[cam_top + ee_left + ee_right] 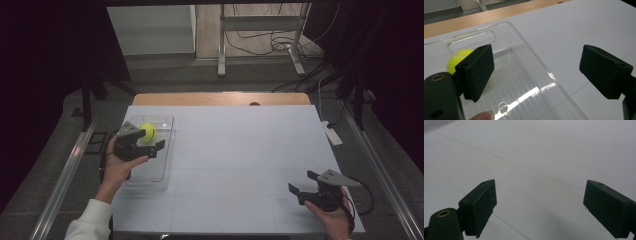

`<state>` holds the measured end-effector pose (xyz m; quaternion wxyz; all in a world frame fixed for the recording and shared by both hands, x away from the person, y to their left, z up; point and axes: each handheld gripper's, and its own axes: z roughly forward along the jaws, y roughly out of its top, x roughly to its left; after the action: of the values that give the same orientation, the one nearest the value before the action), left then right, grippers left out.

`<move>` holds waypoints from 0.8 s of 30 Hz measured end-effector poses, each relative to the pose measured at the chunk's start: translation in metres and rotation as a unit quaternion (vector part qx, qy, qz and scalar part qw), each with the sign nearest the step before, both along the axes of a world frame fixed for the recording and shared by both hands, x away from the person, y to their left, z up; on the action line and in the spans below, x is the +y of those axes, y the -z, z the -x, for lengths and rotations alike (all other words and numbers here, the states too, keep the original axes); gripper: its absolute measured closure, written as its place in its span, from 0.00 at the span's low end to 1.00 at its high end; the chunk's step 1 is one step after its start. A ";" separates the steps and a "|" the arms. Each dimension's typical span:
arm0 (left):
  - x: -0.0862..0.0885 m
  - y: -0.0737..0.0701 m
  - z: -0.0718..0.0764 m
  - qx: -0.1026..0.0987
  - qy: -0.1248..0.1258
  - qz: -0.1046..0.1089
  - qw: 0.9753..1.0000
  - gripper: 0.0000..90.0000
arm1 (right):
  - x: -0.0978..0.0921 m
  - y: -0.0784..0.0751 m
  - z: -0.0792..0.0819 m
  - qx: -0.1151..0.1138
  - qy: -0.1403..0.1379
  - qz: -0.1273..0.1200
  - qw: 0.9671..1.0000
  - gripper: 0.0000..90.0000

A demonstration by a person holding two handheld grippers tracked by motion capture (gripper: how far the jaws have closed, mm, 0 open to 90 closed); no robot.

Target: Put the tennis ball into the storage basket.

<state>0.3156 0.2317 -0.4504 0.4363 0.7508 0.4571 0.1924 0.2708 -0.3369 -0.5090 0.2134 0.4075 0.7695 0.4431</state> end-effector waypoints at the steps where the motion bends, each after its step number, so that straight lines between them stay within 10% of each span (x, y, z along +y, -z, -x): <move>1: -0.002 0.001 0.003 -0.001 0.004 0.000 1.000 0.15 | 0.000 0.000 0.000 0.000 0.000 0.000 1.000 0.13; 24: -0.034 0.031 0.059 -0.030 0.078 0.009 0.996 0.15 | -0.002 -0.002 0.001 -0.003 -0.008 -0.008 1.000 0.13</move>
<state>0.2570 0.1979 -0.4810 0.4702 0.7744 0.3850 0.1763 0.2696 -0.3387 -0.5067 0.2091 0.4014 0.7685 0.4522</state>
